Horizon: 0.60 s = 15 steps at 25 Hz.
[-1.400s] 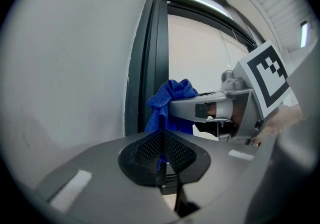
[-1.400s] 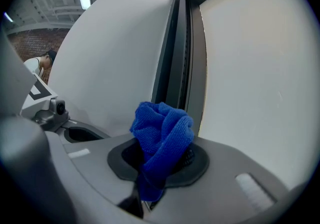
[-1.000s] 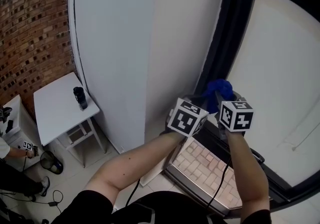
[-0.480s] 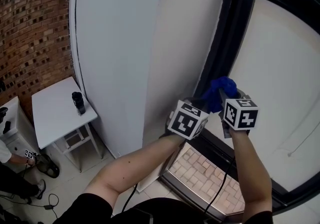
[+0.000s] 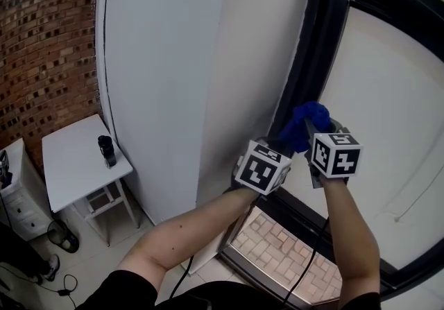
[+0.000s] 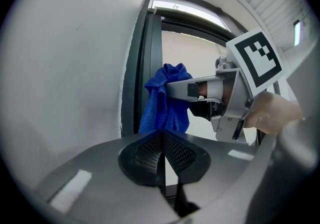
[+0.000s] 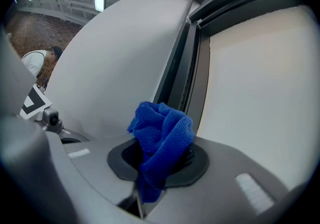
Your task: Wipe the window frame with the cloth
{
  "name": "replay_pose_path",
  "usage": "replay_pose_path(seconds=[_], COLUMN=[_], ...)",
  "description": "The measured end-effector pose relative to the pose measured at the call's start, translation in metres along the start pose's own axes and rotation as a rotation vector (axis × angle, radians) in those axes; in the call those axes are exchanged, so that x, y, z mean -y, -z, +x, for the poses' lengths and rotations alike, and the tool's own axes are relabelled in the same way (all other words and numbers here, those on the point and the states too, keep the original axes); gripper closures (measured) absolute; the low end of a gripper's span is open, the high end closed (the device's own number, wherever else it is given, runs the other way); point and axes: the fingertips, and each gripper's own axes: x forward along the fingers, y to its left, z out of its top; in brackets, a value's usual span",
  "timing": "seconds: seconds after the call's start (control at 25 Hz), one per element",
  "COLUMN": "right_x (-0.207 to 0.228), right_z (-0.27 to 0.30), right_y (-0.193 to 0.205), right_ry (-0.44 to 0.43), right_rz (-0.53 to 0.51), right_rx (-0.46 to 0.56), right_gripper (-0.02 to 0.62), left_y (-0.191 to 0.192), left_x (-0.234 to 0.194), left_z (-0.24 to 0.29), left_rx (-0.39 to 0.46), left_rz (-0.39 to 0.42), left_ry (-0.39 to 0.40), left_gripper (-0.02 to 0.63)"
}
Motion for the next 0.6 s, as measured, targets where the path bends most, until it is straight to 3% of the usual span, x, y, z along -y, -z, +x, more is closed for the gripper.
replay_pose_path(seconds=[0.6], right_x=[0.009], right_z=[0.005], right_y=[-0.053], right_ry=[-0.007], right_rz=[-0.032], right_rx=[0.055], right_gripper=[0.52], left_y=[-0.038], left_x=[0.005], left_z=[0.001], left_rx=[0.034], left_rz=[0.034], left_ry=[0.007], left_gripper=[0.614])
